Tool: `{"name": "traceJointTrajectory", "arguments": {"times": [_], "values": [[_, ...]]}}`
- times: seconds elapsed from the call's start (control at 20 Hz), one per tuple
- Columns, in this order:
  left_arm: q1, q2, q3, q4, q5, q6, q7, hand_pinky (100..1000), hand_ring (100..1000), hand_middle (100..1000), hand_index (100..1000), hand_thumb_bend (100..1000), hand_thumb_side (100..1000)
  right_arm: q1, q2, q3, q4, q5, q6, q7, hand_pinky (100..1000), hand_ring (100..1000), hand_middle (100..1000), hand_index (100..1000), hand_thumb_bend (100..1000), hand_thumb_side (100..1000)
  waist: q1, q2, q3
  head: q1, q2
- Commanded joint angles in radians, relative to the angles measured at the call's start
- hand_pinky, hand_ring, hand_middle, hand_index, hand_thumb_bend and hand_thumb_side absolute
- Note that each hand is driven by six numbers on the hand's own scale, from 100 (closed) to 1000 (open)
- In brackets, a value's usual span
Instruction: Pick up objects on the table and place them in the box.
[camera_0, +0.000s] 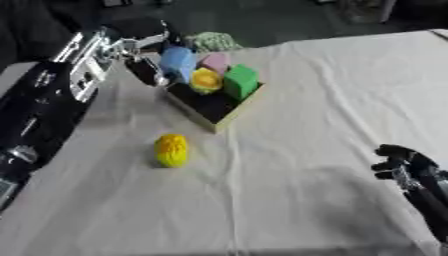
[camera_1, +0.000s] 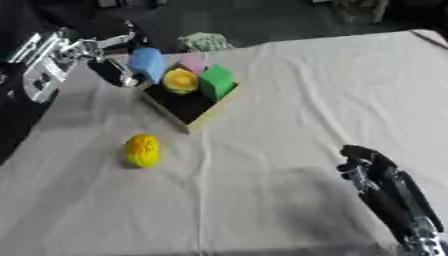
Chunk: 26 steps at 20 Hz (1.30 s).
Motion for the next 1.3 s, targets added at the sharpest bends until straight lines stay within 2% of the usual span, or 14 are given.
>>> {"name": "traceJointTrajectory", "arguments": {"times": [0.05, 0.4, 0.65, 0.8, 0.9, 0.95, 1.15, 1.3], "values": [[-0.029, -0.03, -0.004, 0.041, -0.042, -0.016, 0.022, 730, 619, 588, 708, 280, 153, -0.016, -0.001, 0.005, -0.01, -0.011, -0.002, 0.009, 694, 693, 758, 809, 100, 639, -0.007, -0.007, -0.01, 0.009, 0.005], [-0.029, -0.083, 0.009, 0.138, -0.106, -0.027, 0.102, 728, 655, 638, 750, 334, 176, -0.028, -0.001, 0.007, -0.007, -0.013, 0.0, 0.012, 694, 692, 758, 809, 100, 636, -0.008, 0.0, -0.032, 0.006, 0.005], [-0.028, -0.102, 0.01, 0.167, -0.138, -0.035, 0.17, 755, 732, 746, 827, 388, 197, -0.029, 0.0, 0.006, -0.007, -0.015, 0.0, 0.012, 694, 692, 758, 809, 100, 640, -0.009, 0.003, -0.036, 0.004, 0.005], [-0.027, -0.111, 0.009, 0.18, -0.165, -0.037, 0.213, 766, 753, 768, 845, 428, 214, -0.03, 0.001, 0.005, -0.006, -0.016, 0.001, 0.011, 694, 692, 757, 809, 100, 643, -0.011, 0.006, -0.038, 0.005, 0.005], [-0.027, -0.118, 0.008, 0.19, -0.181, -0.04, 0.236, 781, 775, 795, 867, 488, 244, -0.031, 0.002, 0.005, -0.006, -0.016, 0.002, 0.01, 694, 692, 757, 809, 100, 642, -0.012, 0.008, -0.04, 0.006, 0.005], [-0.027, -0.121, 0.008, 0.195, -0.188, -0.043, 0.246, 784, 784, 812, 879, 553, 277, -0.032, 0.002, 0.005, -0.006, -0.016, 0.002, 0.01, 694, 692, 757, 809, 100, 642, -0.013, 0.009, -0.041, 0.007, 0.005], [-0.022, -0.12, 0.003, 0.187, -0.195, -0.055, 0.284, 794, 797, 829, 893, 712, 365, -0.032, 0.003, 0.004, -0.005, -0.016, 0.005, 0.01, 694, 692, 757, 810, 100, 649, -0.016, 0.011, -0.042, 0.004, 0.005], [-0.02, -0.095, 0.006, 0.148, -0.166, -0.054, 0.3, 787, 792, 821, 892, 747, 402, -0.031, 0.004, 0.001, -0.004, -0.013, 0.007, 0.008, 694, 692, 758, 810, 100, 648, -0.017, 0.01, -0.038, -0.001, 0.005]]}}
